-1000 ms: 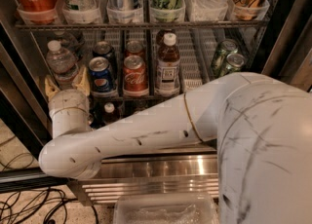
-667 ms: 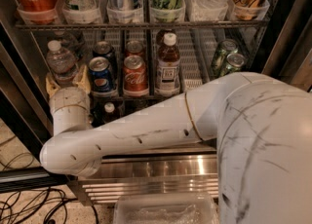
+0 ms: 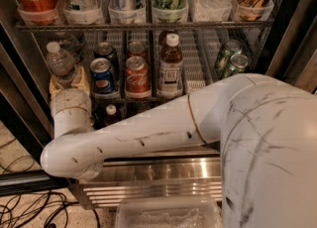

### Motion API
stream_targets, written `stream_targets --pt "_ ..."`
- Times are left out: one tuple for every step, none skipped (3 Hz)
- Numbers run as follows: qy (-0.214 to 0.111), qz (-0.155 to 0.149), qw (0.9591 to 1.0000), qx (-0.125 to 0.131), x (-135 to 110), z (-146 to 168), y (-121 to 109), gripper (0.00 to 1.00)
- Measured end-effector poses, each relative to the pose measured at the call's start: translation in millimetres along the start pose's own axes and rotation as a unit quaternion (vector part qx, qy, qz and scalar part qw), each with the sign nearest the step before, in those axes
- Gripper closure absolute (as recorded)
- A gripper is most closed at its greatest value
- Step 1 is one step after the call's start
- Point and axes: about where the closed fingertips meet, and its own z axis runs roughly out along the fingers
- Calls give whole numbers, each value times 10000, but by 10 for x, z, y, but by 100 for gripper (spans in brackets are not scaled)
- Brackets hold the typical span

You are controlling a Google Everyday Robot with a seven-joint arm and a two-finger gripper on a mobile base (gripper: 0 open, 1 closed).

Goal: Pick water bottle from middle shelf of fridge

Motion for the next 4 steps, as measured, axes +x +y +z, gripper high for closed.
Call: stream_targets --pt "0 1 10000 0 0 0 0 98" --pt "28 88 9999 -52 -42 -3 -13 100" --pt "-84 143 9998 -115 -229 -50 -75 100" --pt "-251 176 9994 -151 -438 -119 -132 100"
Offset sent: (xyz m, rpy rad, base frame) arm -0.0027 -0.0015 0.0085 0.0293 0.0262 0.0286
